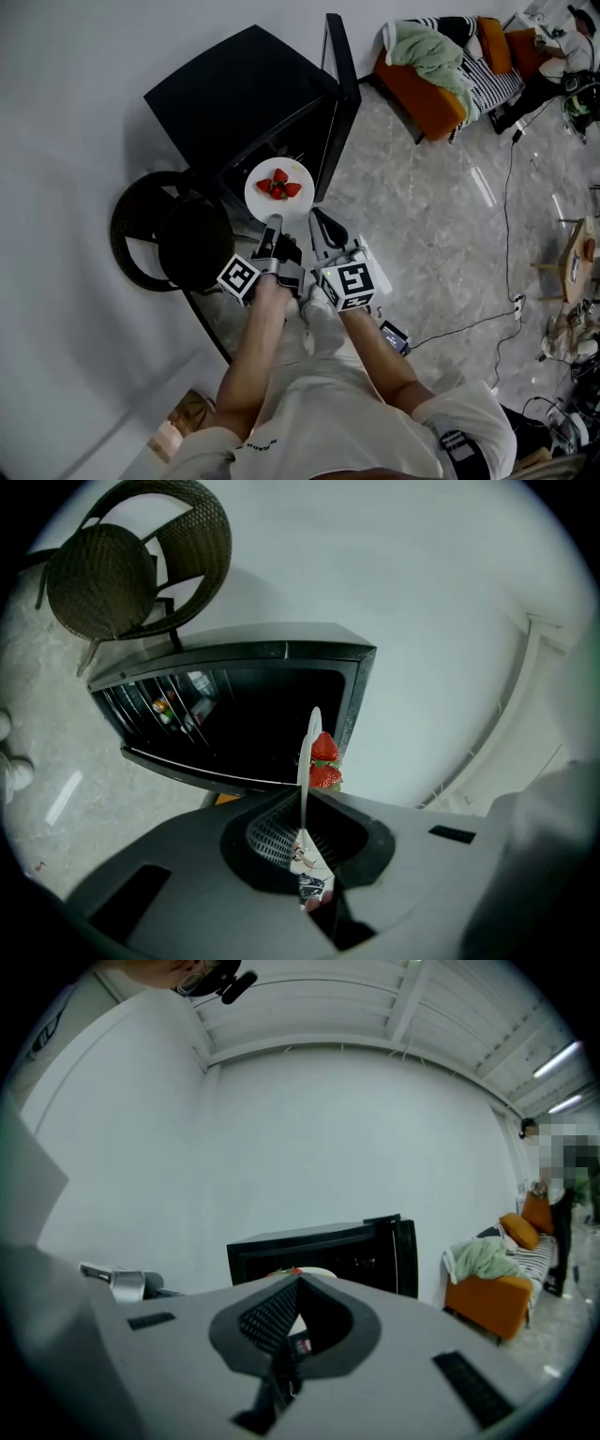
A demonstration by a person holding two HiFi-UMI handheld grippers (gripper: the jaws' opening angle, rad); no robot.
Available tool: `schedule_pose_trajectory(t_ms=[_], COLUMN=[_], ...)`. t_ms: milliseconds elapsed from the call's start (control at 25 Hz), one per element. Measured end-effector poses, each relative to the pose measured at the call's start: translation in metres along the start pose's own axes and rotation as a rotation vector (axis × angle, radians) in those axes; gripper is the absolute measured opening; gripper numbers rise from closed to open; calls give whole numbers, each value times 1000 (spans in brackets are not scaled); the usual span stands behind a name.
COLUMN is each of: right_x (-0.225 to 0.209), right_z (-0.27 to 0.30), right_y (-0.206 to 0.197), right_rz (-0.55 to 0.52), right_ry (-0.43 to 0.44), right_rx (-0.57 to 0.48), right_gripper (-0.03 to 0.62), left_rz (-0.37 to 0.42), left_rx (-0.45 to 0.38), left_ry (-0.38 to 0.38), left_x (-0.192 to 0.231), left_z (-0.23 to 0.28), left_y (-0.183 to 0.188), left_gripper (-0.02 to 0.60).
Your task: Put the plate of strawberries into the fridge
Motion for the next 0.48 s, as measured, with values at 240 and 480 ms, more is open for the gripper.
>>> schedule_pose_trajectory(t_ms=[240,480], right_x=[-12,-16], right_z=[26,30], right_y=[-24,-37], right_rz=[-28,-59], right_ry=[3,-4], right_rx=[-4,13], right_gripper=[3,3], left_rz=[17,3], left_rx=[12,5], left_ry=[-7,9], left_x=[32,50], left_z=[32,42], left_y=[13,18], left_gripper=[11,11])
Point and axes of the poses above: the fingertips, and each gripper's own axes: z forward along the fingers, x to its left, y out of its top, the point moved 10 cm from there along -z, backward along the fingers, and after that the axes turned 1 degree about -z, right-handed, at the moved point
